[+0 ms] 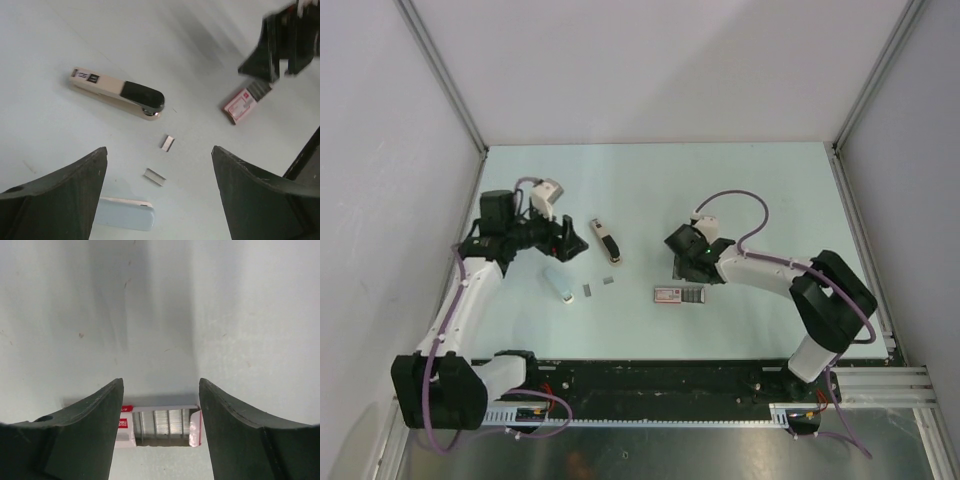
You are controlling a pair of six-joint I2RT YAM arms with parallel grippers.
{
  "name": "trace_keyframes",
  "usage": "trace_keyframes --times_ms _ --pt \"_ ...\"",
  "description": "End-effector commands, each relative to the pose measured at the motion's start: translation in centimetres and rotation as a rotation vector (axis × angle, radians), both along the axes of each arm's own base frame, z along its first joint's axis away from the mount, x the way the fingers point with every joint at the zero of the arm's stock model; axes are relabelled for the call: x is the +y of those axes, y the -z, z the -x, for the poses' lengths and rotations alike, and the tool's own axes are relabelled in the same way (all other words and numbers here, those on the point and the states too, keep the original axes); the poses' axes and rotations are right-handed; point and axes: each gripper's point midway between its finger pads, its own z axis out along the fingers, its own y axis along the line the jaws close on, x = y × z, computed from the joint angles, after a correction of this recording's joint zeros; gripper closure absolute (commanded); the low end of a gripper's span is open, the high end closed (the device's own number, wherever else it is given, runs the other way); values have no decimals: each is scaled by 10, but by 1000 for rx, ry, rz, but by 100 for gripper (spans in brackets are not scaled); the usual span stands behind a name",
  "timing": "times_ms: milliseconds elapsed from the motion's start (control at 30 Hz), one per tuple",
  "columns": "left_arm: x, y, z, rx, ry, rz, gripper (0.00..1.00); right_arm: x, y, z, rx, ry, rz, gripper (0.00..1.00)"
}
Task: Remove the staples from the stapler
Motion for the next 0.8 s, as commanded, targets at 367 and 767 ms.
trace_keyframes --times_ms 367,767 --pt "-24 98 33 135 142 -433 17 -40 -49 -23 -133 10 -39 33" --pt "-17 122 43 231 90 -581 30 -36 -59 -22 -183 -37 -64 34"
